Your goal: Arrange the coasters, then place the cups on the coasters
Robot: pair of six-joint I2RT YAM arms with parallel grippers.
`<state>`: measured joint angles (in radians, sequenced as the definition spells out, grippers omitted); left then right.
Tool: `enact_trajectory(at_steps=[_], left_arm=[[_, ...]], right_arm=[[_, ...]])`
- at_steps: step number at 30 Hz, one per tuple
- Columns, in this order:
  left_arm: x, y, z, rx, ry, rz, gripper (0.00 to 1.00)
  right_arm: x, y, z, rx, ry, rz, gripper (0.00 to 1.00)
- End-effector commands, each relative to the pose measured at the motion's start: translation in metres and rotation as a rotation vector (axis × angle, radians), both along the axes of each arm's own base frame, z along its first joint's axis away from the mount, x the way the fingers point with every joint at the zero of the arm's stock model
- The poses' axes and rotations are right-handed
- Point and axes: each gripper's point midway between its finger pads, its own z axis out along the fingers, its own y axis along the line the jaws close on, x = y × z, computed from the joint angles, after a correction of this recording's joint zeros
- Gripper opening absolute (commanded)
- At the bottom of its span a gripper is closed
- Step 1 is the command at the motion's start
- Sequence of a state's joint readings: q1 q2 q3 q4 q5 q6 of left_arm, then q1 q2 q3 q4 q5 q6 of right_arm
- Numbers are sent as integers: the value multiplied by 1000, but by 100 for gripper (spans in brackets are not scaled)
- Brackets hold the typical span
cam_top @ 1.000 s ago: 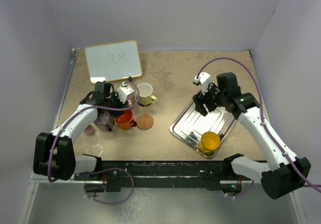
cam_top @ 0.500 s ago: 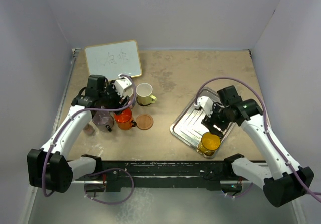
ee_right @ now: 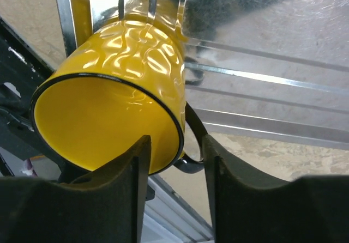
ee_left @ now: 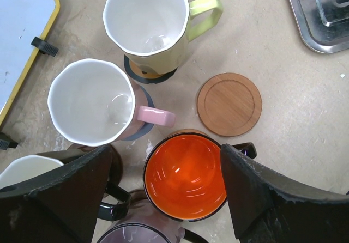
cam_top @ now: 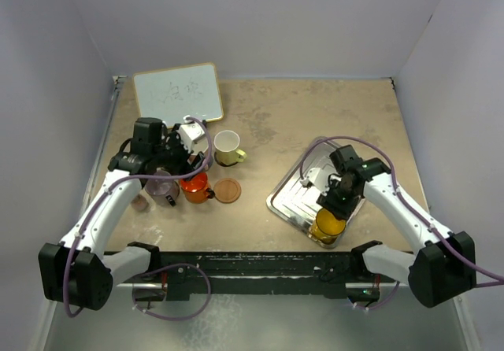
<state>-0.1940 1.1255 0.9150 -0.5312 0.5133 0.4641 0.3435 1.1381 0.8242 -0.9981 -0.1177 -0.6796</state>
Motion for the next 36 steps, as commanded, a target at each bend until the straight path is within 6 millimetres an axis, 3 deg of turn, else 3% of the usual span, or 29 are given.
enact_trajectory(at_steps=[1, 10, 18, 23, 32, 36], left_arm=[[6, -9, 22, -52, -72, -25, 77], [12, -11, 29, -67, -111, -7, 78], [26, -13, 53, -82, -183, 38, 78], [32, -28, 75, -79, -224, 38, 79], [51, -70, 119, -156, -311, 60, 81], [62, -90, 148, -203, -315, 67, 81]], right_arm=[[9, 2, -3, 7, -19, -2, 42], [8, 3, -6, 8, -2, -3, 16], [34, 16, 34, 70, -120, -36, 0], [60, 38, 83, 188, -243, -84, 0], [163, 78, 201, 496, -680, -358, 0], [192, 85, 236, 564, -855, -449, 0]])
